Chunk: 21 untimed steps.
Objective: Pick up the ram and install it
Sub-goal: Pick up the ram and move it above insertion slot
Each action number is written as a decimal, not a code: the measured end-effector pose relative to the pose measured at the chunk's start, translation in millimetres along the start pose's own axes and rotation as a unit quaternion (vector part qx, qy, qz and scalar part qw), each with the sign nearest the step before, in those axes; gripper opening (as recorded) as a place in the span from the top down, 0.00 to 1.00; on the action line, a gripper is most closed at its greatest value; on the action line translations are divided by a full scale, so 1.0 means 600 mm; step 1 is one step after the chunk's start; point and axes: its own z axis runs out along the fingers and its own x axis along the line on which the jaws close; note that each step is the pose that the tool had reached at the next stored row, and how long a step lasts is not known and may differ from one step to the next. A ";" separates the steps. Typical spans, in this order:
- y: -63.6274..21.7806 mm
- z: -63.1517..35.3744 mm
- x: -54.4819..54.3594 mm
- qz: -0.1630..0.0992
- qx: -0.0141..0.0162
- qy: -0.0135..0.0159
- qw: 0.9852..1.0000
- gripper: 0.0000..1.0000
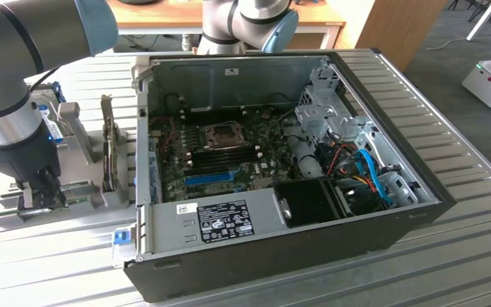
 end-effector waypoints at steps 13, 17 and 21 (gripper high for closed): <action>0.000 -0.001 0.000 0.000 0.000 0.000 1.000 0.88; 0.000 -0.001 0.000 0.000 0.000 0.000 1.000 0.88; 0.000 -0.007 0.000 0.000 0.000 0.000 1.000 0.88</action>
